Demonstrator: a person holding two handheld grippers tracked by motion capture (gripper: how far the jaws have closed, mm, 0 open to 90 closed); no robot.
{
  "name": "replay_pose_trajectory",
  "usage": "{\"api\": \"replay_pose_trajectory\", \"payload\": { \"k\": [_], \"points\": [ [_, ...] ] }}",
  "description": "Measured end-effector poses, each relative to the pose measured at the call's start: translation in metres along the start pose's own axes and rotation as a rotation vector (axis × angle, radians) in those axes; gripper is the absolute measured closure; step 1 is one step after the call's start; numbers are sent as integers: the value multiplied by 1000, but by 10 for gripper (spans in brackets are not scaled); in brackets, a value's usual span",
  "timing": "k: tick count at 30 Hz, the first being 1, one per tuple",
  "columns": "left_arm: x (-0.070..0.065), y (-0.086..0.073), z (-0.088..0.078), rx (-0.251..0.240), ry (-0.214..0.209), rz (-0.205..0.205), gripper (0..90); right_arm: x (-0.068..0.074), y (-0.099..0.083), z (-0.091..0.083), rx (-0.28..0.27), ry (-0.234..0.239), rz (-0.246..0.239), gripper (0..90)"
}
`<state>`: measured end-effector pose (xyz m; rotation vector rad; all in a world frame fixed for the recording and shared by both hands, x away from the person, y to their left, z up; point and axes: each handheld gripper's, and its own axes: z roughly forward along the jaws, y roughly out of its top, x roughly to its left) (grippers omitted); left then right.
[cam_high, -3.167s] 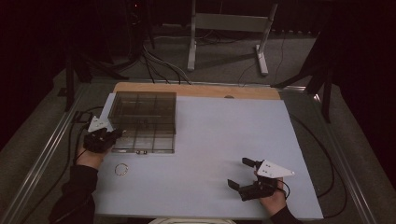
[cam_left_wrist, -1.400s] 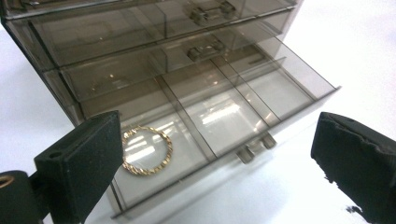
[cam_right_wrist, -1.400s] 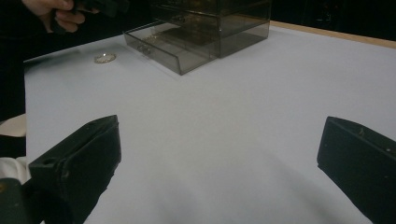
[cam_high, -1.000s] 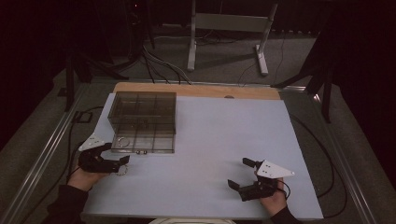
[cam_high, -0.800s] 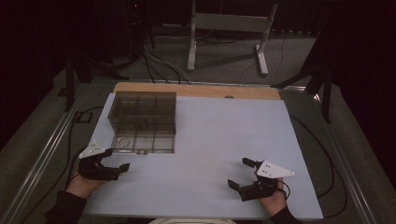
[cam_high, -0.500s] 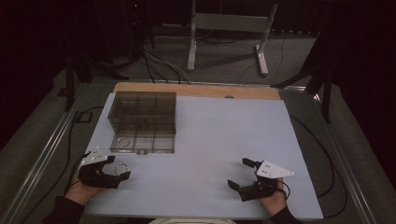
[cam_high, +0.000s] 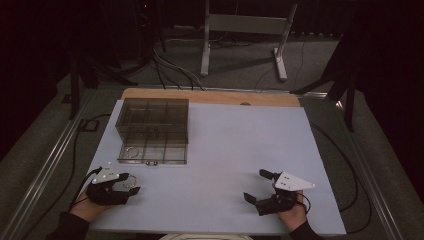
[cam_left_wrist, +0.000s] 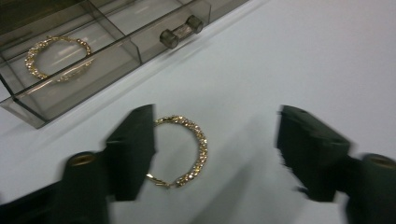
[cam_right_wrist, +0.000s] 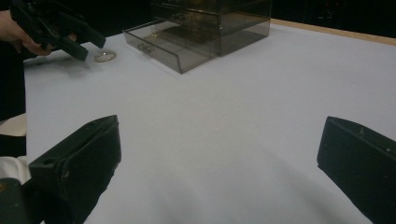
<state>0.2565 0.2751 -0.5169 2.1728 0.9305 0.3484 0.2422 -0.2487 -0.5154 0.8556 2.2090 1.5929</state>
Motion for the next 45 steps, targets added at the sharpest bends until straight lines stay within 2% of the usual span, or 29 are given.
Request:
{"api": "replay_pose_trajectory", "payload": {
  "k": [1, 3, 8, 9, 13, 17, 20, 22, 27, 34, 45],
  "points": [
    [0, -1, 1, 15, 7, 17, 396, 0, 0, 0, 2, 1, -1, 0],
    [0, -1, 1, 12, 1, 31, 444, 0, 0, 0, -2, 0, -1, 0],
    [2, -2, 3, 32, 19, 45, 586, 0, 0, 0, 3, 0, -1, 0],
    [2, -2, 4, 40, 19, 61, 595, 0, 0, 0, -1, -1, -3, 0],
    [3, -2, 7, 66, 16, 78, 656, 0, 0, 0, 2, -2, -3, 0],
    [4, -3, 8, 61, 0, 66, 715, 0, 0, 0, 1, -2, -2, 0],
    [5, -3, 7, 61, 1, 63, 743, 0, 0, 0, 0, -1, -5, 0],
    [8, -3, 7, 61, 0, 41, 769, 0, 0, 0, -1, -2, -4, 0],
    [10, -2, 8, 67, -1, 26, 839, 0, 0, 0, -4, -5, -6, 0],
    [11, -2, 7, 69, -2, 15, 875, 0, 0, 0, 0, -5, -4, 0],
    [7, 2, 7, 75, 16, 26, 882, 0, 0, 0, 0, -5, -4, 0]
  ]
}}
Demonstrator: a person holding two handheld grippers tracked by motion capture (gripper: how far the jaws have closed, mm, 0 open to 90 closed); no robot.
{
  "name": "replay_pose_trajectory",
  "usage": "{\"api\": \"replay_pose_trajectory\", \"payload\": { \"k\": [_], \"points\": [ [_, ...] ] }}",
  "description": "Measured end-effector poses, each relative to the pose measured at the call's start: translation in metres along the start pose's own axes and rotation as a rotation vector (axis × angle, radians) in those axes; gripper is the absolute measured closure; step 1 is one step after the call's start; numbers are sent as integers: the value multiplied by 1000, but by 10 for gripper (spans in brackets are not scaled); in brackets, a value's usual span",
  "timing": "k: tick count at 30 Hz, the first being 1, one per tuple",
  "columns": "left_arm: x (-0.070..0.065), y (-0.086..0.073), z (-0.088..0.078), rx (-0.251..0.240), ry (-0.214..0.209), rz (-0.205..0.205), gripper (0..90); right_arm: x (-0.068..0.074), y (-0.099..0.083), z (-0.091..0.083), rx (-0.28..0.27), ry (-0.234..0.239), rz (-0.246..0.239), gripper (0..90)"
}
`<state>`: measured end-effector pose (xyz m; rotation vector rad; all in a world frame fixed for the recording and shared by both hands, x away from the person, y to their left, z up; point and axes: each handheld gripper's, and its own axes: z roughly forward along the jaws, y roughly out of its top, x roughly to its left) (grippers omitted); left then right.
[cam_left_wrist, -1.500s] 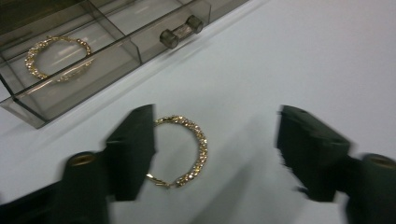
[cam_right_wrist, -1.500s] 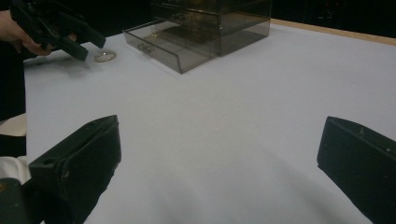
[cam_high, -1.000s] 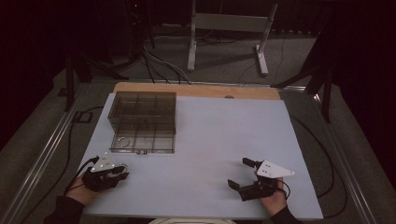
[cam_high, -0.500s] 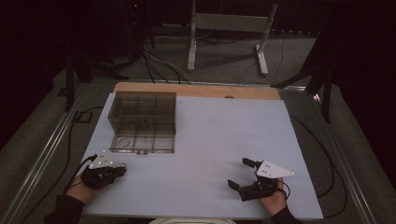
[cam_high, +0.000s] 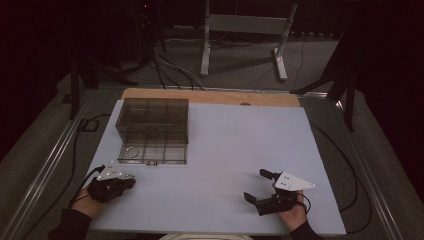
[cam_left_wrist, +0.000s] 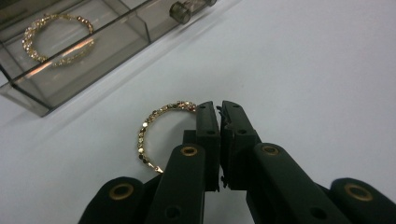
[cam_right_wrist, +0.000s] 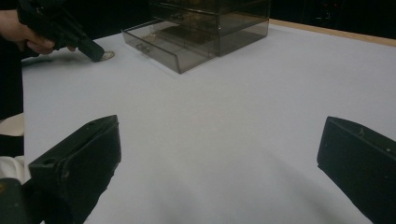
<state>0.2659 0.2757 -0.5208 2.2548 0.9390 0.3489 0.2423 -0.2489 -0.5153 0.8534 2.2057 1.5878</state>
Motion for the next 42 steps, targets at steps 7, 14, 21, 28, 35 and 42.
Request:
{"api": "replay_pose_trajectory", "payload": {
  "k": [7, 14, 21, 28, 35, 42],
  "points": [
    [-2, 6, -5, -26, 4, 2, 882, 0, 0, 0, 0, -1, -1, 0],
    [-1, 12, -10, -51, 8, -5, 882, 0, 0, 0, 0, -1, 0, 0],
    [0, 19, -14, -77, 5, -10, 881, 0, 0, 1, 1, 0, -1, 0],
    [2, 28, -16, -102, -1, -16, 881, 0, 0, 1, 2, 0, -2, 0],
    [6, 38, -15, -116, 11, -18, 881, 1, 0, 1, 2, 1, -1, 0],
    [9, 44, -12, -123, 14, -30, 881, 1, 0, 1, 3, 1, 0, 0]
  ]
}}
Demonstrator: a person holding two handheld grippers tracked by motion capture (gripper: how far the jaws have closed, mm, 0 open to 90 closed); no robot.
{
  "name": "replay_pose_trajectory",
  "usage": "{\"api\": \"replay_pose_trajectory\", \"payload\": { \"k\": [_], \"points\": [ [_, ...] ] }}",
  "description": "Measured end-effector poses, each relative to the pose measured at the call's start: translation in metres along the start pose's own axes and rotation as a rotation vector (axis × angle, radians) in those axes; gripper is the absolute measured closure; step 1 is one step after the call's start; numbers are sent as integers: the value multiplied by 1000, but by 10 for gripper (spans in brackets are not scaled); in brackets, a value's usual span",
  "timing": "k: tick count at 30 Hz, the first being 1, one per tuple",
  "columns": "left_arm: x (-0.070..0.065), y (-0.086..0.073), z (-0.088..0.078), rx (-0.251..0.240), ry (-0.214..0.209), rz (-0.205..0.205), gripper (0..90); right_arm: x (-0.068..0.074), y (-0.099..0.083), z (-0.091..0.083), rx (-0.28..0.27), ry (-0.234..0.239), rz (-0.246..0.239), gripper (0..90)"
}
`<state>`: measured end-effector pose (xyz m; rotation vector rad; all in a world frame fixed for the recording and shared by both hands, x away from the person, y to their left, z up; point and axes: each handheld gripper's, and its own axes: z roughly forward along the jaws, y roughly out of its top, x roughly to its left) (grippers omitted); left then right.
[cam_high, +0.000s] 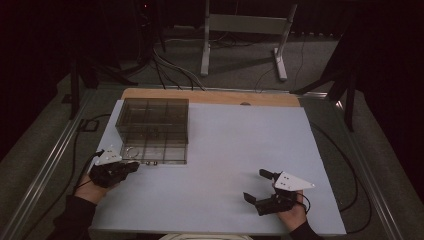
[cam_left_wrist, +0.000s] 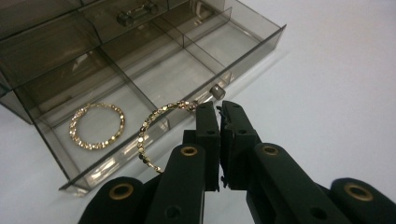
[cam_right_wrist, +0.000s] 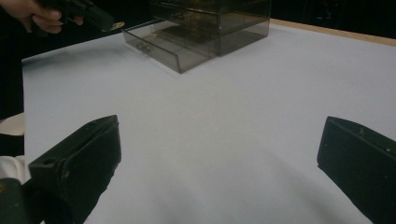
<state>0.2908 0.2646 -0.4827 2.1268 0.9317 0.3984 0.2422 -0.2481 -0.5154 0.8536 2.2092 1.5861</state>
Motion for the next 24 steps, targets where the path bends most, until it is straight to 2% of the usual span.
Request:
{"api": "replay_pose_trajectory", "payload": {
  "k": [13, 19, 24],
  "points": [
    [11, 10, 2, -32, 28, -26, 881, 0, 0, 0, 0, -1, -1, 0],
    [16, 14, 7, -47, 39, -54, 880, 0, 0, 0, -1, -1, -1, 0],
    [18, 18, 11, -53, 49, -60, 880, 0, 0, 0, 0, -2, 0, 0]
  ]
}}
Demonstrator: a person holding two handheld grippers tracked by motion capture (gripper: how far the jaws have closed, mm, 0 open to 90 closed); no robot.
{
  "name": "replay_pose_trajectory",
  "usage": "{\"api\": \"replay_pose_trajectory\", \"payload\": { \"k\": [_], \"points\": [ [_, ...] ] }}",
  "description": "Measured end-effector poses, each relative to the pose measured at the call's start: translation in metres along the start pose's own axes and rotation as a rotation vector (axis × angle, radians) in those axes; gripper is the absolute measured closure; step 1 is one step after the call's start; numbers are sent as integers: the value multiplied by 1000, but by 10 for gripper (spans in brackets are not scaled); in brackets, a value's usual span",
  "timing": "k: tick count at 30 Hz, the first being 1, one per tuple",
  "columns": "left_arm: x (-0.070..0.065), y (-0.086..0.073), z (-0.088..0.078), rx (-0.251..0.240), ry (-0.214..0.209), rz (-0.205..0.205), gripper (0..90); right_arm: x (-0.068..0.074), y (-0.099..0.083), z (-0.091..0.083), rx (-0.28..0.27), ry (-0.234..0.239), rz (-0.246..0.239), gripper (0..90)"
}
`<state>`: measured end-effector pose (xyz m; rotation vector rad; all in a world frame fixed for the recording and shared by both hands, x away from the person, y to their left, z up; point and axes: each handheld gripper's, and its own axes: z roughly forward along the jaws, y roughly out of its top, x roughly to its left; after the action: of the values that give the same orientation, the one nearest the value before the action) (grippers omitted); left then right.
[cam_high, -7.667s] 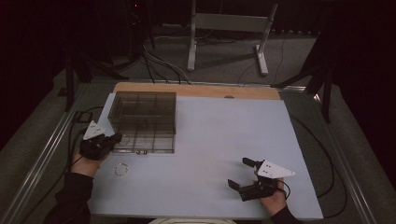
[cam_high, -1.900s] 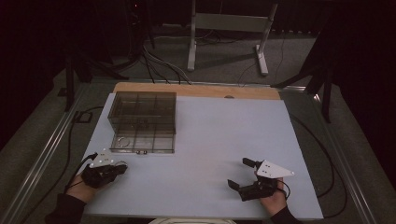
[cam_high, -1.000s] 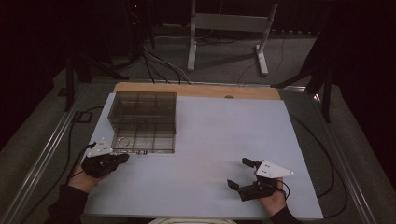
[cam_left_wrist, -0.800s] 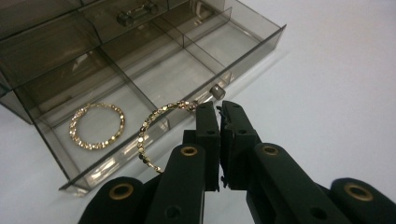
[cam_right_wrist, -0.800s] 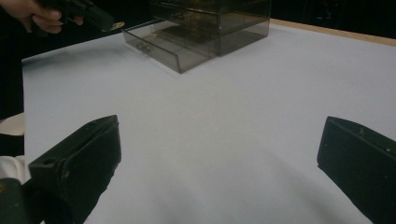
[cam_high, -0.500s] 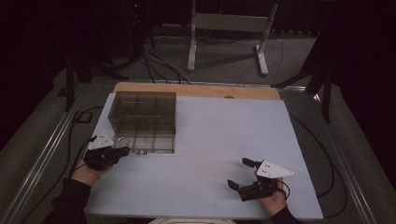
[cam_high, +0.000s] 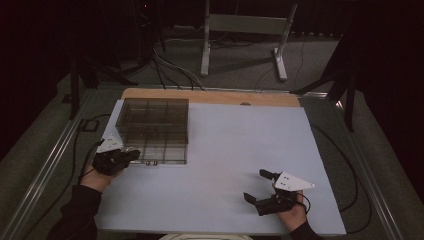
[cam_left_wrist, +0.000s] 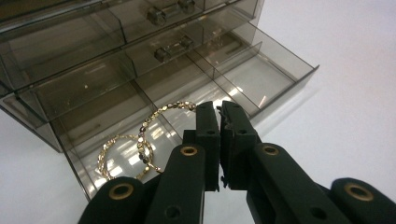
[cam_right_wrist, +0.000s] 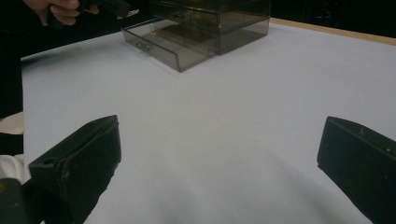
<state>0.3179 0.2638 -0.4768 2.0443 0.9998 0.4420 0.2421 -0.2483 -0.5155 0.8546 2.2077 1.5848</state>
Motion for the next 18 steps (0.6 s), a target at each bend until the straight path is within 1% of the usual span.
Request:
{"api": "replay_pose_trajectory", "payload": {
  "k": [3, 4, 6, 7, 10, 12, 13, 17, 18],
  "points": [
    [2, 2, 2, -9, 4, -17, 880, 0, 0, 0, 1, 1, -1, 0],
    [3, 2, 2, -10, 12, -22, 880, 0, 0, 1, 1, 0, -2, 0],
    [4, 4, 5, -8, 17, -26, 880, 0, 0, 1, 0, 0, -3, 0],
    [5, 4, 7, -8, 26, -31, 880, 0, 0, 1, 0, 1, -3, 0],
    [7, 5, 11, -7, 34, -45, 880, 0, 0, 0, 2, 0, -1, 0],
    [8, 5, 12, -4, 39, -48, 880, 0, 0, 0, 1, 0, -1, 0],
    [10, 4, 15, -4, 42, -60, 880, 0, 0, 0, 0, 1, 1, 0],
    [12, 3, 21, 16, 60, -61, 879, 0, 0, 0, 2, 1, 0, 0],
    [13, 2, 22, 19, 63, -67, 879, 0, 0, 0, 1, 0, 1, 0]
  ]
}}
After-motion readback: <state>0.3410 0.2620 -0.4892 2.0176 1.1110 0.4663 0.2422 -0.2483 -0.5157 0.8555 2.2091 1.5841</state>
